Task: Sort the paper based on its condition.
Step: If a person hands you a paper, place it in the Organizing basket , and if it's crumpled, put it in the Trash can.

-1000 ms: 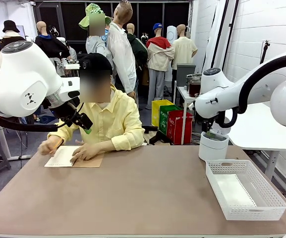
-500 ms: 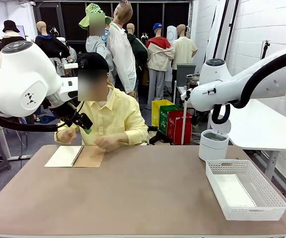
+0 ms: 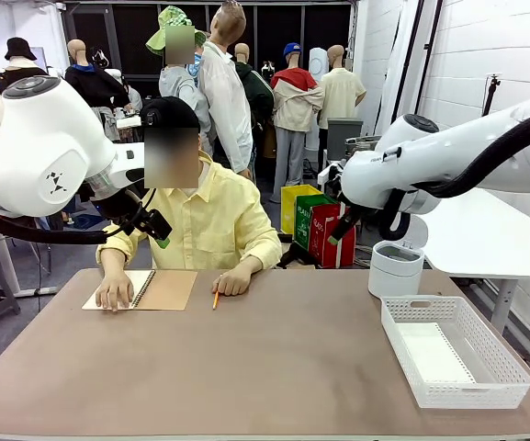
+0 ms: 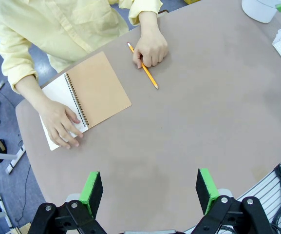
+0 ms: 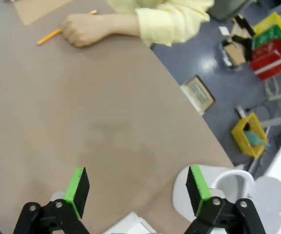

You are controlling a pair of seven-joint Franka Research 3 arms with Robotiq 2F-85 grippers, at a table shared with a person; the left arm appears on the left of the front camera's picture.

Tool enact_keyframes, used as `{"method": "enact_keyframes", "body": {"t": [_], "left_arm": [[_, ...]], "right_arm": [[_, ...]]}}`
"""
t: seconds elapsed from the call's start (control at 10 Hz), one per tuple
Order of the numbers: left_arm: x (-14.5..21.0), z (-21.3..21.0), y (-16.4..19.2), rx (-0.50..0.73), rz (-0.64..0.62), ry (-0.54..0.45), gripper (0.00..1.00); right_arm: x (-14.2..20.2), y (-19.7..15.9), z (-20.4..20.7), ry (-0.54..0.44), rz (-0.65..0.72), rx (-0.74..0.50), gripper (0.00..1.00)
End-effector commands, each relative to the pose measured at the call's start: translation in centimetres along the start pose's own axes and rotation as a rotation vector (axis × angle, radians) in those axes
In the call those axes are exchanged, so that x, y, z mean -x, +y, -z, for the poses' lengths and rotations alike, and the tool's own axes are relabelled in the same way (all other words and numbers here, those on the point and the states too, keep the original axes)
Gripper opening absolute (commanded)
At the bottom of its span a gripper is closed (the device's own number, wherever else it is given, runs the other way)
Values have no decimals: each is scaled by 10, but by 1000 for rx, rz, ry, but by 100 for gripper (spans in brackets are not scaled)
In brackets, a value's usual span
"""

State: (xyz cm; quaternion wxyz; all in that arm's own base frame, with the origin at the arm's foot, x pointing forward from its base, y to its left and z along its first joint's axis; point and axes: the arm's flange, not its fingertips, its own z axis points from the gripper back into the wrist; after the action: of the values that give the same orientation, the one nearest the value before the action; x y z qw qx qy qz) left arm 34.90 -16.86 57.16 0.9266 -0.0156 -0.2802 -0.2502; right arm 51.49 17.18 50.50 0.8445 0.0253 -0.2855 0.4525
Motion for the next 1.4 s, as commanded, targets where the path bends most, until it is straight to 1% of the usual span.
{"method": "enact_keyframes", "body": {"t": [0.0, 0.1, 0.2, 0.6, 0.7, 0.9, 1.2, 1.3], "left_arm": [[1, -1, 1, -3, 7, -1, 100], [1, -1, 1, -3, 7, -1, 100], [1, -1, 1, -3, 7, -1, 100], [1, -1, 1, -3, 7, -1, 100], [1, -1, 1, -3, 7, -1, 100], [1, -1, 1, -3, 7, -1, 100], [1, -1, 1, -3, 7, -1, 100], [1, -1, 1, -3, 7, -1, 100]], "right_arm": [[15, -1, -7, -16, -24, -55, 100], [14, -6, -7, 9, -94, -29, 100], [1, 5, -2, -10, -10, -22, 100], [2, 4, -4, -6, -27, -28, 100], [-2, 12, -20, -28, 24, -33, 100], [1, 28, -49, -74, 97, -54, 100], [2, 50, -81, -137, 75, -122, 100], [2, 58, -90, -158, 39, -135, 100]]}}
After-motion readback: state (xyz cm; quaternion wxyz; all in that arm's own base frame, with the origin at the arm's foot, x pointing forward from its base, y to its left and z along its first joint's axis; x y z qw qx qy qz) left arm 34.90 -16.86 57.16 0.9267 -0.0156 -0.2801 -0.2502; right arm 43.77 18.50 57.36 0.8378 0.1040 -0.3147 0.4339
